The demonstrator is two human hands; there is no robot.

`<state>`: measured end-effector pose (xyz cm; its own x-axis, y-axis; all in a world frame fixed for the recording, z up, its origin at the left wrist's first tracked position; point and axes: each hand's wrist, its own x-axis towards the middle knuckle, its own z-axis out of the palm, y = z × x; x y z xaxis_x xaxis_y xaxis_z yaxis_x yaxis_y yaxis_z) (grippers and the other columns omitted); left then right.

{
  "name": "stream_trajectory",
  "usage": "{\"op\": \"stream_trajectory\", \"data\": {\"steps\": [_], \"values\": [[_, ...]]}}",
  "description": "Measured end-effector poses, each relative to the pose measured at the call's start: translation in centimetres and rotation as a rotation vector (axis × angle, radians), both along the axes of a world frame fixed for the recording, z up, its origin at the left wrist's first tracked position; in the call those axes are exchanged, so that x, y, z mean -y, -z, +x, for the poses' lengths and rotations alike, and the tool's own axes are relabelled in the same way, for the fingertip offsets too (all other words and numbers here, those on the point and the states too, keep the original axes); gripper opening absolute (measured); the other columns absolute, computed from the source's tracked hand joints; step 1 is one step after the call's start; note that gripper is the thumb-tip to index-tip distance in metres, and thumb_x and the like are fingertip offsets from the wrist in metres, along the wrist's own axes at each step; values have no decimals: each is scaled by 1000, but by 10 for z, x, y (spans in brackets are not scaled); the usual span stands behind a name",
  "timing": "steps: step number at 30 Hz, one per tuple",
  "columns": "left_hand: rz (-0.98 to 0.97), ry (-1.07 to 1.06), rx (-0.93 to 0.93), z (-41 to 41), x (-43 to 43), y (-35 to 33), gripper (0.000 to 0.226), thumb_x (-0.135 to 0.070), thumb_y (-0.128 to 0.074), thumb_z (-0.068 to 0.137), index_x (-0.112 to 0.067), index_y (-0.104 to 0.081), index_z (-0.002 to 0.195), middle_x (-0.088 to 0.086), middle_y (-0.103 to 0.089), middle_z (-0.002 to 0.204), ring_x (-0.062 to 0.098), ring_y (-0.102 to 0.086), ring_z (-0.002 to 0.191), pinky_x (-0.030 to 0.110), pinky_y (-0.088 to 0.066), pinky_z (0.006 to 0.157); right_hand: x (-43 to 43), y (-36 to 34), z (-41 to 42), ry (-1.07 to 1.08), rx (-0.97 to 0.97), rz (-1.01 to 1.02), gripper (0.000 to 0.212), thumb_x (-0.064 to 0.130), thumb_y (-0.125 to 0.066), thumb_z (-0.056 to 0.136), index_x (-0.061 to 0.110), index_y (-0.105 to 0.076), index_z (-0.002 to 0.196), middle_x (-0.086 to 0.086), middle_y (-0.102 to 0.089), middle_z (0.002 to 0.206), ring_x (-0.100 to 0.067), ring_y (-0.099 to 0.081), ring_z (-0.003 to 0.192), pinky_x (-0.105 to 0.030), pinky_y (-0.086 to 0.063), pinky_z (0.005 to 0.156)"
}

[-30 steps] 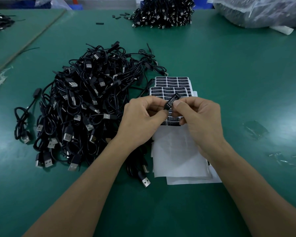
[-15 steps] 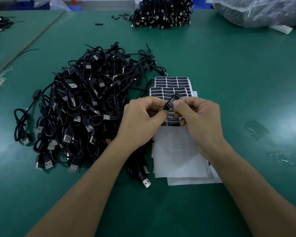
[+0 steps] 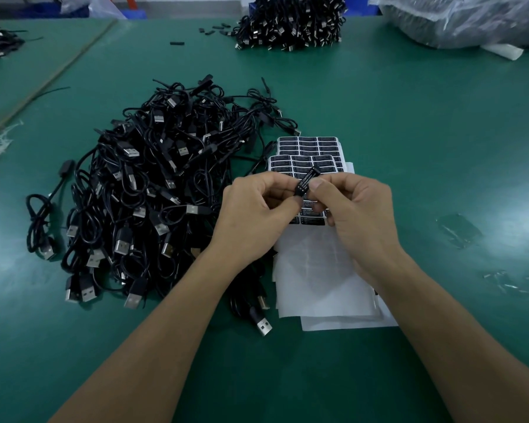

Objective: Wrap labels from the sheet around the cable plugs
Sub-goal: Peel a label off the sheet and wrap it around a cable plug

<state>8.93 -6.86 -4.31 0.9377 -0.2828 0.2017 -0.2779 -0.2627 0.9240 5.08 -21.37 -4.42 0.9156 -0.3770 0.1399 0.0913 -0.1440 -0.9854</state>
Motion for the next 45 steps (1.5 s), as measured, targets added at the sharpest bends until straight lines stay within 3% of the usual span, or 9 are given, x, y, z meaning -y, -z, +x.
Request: {"op": "stream_trajectory", "data": {"steps": [19,39,45], "values": [[-10,16,-14,2,-1,2,17,-8,-74,86,-22,-76,95,-4,-75,80,8,-69,75,22,-55,72,0,3,0,43,-1,-9,15,23,-72,88,21,-74,73,7,-65,57,1,-48,46,-10,-37,47],[-13,11,-19,1,-1,0,16,-8,-75,86,-18,-77,97,-3,-75,81,10,-70,77,24,-58,74,-3,-1,0,33,8,-25,18,20,-70,90,20,-74,72,7,-63,57,-2,-50,53,-13,-40,50],[-11,19,1,-1,-1,-1,21,-8,-75,86,-27,-74,93,-6,-74,80,5,-69,75,18,-55,72,-3,1,0,53,-2,-28,17,23,-72,87,22,-74,71,5,-65,59,-4,-52,56,-16,-42,52]]}}
